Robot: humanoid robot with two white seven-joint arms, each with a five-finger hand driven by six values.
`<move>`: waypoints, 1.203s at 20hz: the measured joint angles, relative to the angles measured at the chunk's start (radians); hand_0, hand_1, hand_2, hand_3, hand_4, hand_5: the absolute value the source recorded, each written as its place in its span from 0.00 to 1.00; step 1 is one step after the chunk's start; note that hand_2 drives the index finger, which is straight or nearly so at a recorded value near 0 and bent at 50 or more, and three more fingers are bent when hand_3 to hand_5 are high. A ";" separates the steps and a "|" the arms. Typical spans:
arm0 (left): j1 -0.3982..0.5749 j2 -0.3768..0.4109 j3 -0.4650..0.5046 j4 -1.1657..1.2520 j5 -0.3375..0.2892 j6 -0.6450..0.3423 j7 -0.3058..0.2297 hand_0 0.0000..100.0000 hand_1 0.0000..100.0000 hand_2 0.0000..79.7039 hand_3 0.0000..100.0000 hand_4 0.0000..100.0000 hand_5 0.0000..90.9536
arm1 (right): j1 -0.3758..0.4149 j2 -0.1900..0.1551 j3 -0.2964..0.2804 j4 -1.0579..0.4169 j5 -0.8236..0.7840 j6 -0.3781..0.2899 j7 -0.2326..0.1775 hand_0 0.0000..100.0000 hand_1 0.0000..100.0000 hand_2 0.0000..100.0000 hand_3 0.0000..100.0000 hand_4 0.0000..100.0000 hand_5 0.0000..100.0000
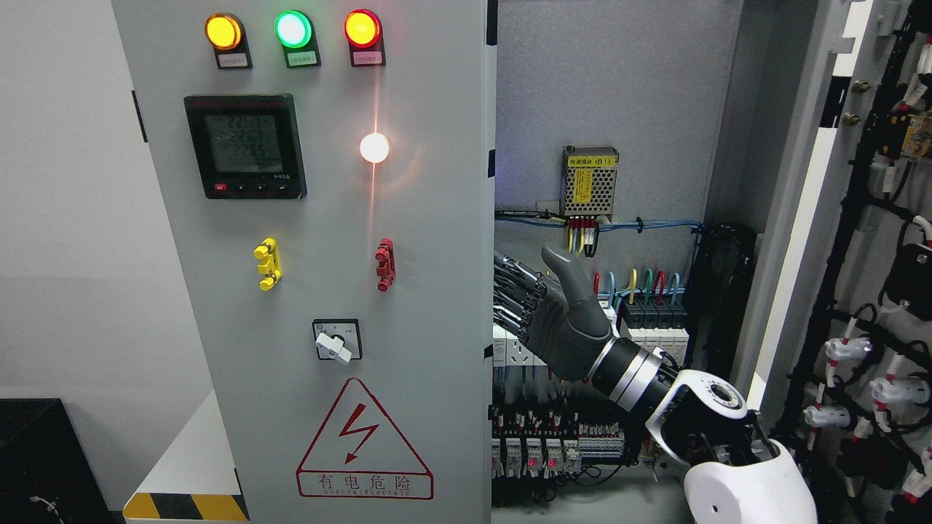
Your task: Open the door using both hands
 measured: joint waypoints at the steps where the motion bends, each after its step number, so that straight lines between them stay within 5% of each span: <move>1: 0.000 0.000 0.000 0.000 0.000 0.000 0.000 0.00 0.00 0.00 0.00 0.00 0.00 | -0.001 0.000 0.001 0.001 0.000 0.000 0.000 0.19 0.00 0.00 0.00 0.00 0.00; 7: 0.000 0.000 0.000 0.000 0.000 0.000 0.000 0.00 0.00 0.00 0.00 0.00 0.00 | -0.017 0.000 0.014 0.003 0.001 0.001 0.069 0.19 0.00 0.00 0.00 0.00 0.00; 15: 0.000 0.000 0.000 0.000 0.000 0.000 0.000 0.00 0.00 0.00 0.00 0.00 0.00 | -0.015 -0.002 0.011 0.004 -0.004 -0.001 0.076 0.19 0.00 0.00 0.00 0.00 0.00; 24: 0.000 0.000 0.000 0.000 0.000 0.000 0.000 0.00 0.00 0.00 0.00 0.00 0.00 | 0.098 -0.023 0.074 -0.103 -0.039 -0.001 0.079 0.19 0.00 0.00 0.00 0.00 0.00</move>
